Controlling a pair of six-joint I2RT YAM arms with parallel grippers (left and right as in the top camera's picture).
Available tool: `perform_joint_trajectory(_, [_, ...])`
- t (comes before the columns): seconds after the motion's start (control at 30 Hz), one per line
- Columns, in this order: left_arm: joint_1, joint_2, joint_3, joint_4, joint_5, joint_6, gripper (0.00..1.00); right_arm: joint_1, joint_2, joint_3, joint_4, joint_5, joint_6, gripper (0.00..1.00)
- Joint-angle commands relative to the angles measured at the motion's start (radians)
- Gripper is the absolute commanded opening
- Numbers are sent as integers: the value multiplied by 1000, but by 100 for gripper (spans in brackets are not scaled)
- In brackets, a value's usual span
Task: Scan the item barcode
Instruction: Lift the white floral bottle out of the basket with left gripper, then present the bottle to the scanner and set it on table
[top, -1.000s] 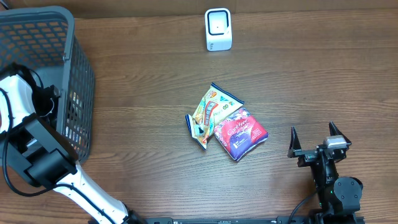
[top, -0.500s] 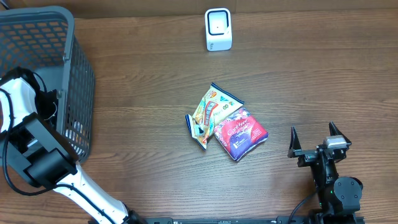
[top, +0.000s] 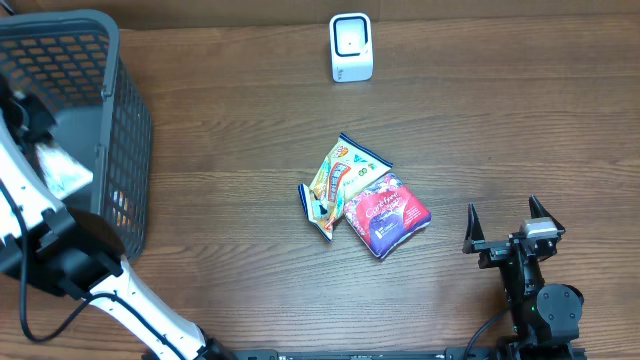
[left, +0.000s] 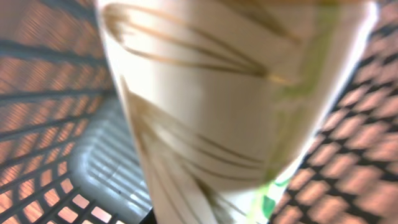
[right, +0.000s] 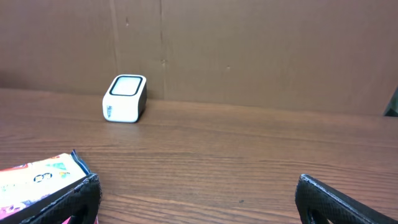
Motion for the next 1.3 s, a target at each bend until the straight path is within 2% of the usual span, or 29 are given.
perform_joint_trajectory(0.0, [3, -45, 213, -42, 152, -123, 4, 5, -12, -10, 6, 6, 0, 100])
perform_joint_trajectory(0.1, [-8, -65, 362, -63, 403, -145, 4, 5, -12, -10, 6, 6, 0, 100])
perform_joint_trajectory(0.23, [-62, -84, 477, -62, 733, -145, 4, 5, -12, -10, 6, 6, 0, 100])
perform_joint_trajectory(0.33, [-175, -89, 517, -101, 827, -137, 4, 5, -12, -10, 6, 6, 0, 100])
perform_joint_trajectory(0.47, [-358, -87, 491, -132, 822, -69, 4, 5, -12, -10, 6, 6, 0, 100])
perform_joint_trajectory(0.77, [-817, -52, 357, -128, 660, -70, 4, 5, -12, -10, 6, 6, 0, 100])
perform_joint_trajectory(0.93, [-1048, -23, 229, -50, 569, -90, 4, 5, -12, -10, 6, 6, 0, 100])
perform_joint_trajectory(1.03, [-1149, -21, 129, 50, 481, -155, 4, 5, -12, -10, 6, 6, 0, 100])
perform_joint_trajectory(1.13, [-1213, -21, 33, 150, 337, -308, 4, 5, -12, -10, 6, 6, 0, 100])
perform_joint_trajectory(1.27, [-1249, -21, -91, 236, 220, -464, 4, 5, -12, -10, 6, 6, 0, 100])
